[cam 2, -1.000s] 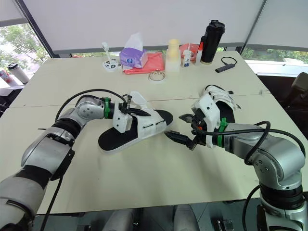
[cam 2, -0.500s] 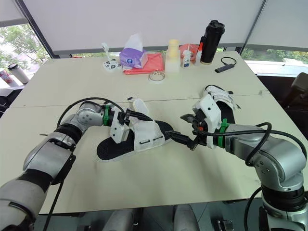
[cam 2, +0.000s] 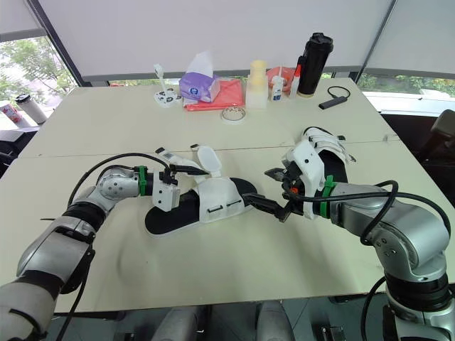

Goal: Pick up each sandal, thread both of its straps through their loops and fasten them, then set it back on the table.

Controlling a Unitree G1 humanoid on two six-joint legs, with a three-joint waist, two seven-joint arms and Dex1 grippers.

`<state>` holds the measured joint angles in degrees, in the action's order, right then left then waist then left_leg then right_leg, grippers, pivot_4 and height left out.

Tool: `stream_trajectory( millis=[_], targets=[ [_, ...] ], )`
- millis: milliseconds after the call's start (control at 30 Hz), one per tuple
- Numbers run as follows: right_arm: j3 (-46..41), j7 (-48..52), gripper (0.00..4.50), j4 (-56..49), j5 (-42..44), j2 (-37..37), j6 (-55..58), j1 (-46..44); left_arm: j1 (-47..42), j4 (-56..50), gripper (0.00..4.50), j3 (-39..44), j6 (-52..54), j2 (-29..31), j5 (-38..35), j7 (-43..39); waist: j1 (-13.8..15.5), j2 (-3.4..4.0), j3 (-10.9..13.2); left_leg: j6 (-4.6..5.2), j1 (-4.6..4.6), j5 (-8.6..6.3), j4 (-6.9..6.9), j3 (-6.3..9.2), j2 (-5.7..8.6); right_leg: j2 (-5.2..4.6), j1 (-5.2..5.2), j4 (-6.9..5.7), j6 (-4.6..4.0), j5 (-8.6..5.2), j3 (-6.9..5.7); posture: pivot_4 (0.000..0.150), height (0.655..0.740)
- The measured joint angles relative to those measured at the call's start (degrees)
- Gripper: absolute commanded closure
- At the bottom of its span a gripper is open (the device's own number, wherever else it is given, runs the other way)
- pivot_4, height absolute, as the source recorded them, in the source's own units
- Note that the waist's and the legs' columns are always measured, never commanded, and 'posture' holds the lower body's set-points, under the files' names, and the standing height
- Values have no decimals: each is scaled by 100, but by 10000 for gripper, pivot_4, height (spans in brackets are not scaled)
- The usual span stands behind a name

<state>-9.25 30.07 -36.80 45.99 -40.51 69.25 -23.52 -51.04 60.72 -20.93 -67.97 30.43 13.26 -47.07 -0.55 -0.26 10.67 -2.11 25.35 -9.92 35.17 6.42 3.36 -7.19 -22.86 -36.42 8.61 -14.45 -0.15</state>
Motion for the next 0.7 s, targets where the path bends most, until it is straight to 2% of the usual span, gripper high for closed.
stream_trajectory(
  millis=[200, 467, 567, 700],
  targets=[
    [83, 20, 0, 89, -8, -14, -80, -26, 44, -105, 10214, -2, 117, -112, -1, 116, -5, 0, 0, 0, 1, 0, -1, -1, 0, 0, -1, 1, 0, 0, 0, 1500, 7296],
    [111, 4, 0, 103, -3, -63, -96, -26, 63, -203, 10214, -103, -397, -241, 112, 144, -9, 0, 0, 0, 2, 0, -2, -1, 0, 0, -3, 2, 0, 0, 0, 1500, 7296],
    [111, -10, 0, 103, -2, -62, -96, -26, -4, -127, 18751, -192, -480, -241, 243, 147, -7, 0, 0, 0, 2, 0, -2, -2, 0, 0, -2, 2, 0, 0, 0, 1500, 7296],
    [111, -48, 0, 102, 3, -62, -98, -26, -155, -25, 38436, -239, -518, -239, 333, 229, -3, -1, 0, 0, 3, 0, -2, -1, 0, 0, -1, 4, 0, 0, 0, 1500, 7296]
  ],
)
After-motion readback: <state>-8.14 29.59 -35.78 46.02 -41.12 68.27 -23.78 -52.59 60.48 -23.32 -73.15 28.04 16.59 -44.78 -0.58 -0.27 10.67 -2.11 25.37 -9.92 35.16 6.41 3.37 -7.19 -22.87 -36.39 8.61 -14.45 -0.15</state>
